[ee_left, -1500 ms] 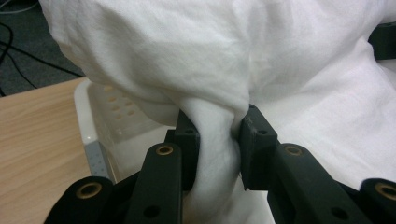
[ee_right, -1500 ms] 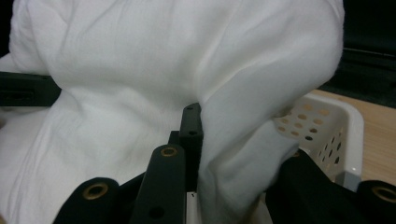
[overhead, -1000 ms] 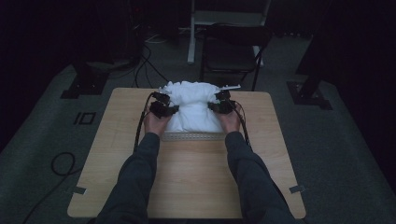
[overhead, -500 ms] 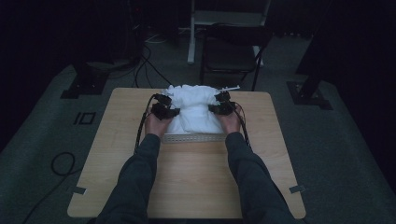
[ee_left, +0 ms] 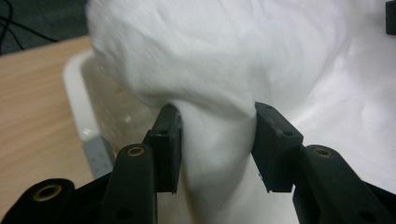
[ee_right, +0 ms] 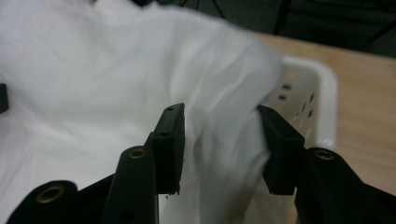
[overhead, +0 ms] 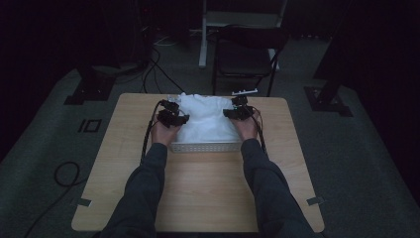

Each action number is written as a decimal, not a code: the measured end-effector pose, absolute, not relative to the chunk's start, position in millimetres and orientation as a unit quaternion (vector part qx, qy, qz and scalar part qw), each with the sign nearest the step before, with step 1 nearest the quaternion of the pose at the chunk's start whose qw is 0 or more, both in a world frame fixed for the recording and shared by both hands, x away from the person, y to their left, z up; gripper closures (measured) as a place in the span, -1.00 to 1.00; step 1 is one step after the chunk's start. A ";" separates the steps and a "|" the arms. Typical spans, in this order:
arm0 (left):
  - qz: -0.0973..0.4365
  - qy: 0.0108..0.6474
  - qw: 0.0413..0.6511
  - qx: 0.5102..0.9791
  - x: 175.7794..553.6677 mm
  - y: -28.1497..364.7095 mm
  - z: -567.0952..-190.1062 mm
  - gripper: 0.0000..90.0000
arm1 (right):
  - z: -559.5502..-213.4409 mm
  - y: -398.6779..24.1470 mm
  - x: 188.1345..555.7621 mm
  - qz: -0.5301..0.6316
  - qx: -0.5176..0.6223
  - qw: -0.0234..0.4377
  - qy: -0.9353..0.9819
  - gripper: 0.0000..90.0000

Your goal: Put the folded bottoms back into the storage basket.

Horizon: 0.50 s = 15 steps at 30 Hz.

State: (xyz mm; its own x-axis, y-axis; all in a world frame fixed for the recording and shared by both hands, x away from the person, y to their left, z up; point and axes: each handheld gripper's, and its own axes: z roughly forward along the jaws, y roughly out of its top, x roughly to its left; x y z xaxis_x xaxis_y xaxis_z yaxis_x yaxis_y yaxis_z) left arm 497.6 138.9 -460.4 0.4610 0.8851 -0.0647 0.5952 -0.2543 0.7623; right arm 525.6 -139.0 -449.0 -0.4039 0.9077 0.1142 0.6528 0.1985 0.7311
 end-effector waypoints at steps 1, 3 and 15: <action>0.201 0.483 0.382 0.762 497.1 140.2 -457.7 0.22 | -446.8 -139.4 526.4 0.367 0.518 0.178 0.752 0.26; 0.218 0.486 0.397 0.748 496.7 142.4 -451.3 0.22 | -443.4 -139.4 528.7 0.372 0.517 0.183 0.749 0.26; 0.232 0.506 0.341 0.758 515.1 136.1 -469.3 0.50 | -445.5 -124.6 552.3 0.361 0.498 0.197 0.764 0.46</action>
State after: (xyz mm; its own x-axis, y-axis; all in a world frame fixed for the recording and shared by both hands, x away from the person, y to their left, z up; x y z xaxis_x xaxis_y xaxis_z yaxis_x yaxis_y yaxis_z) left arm 515.1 136.1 -469.3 0.3812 0.9245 0.0075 0.6082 -0.2568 0.7510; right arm 552.3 -124.6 -445.5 -0.4273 0.9022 0.0578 0.6181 0.2449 0.7470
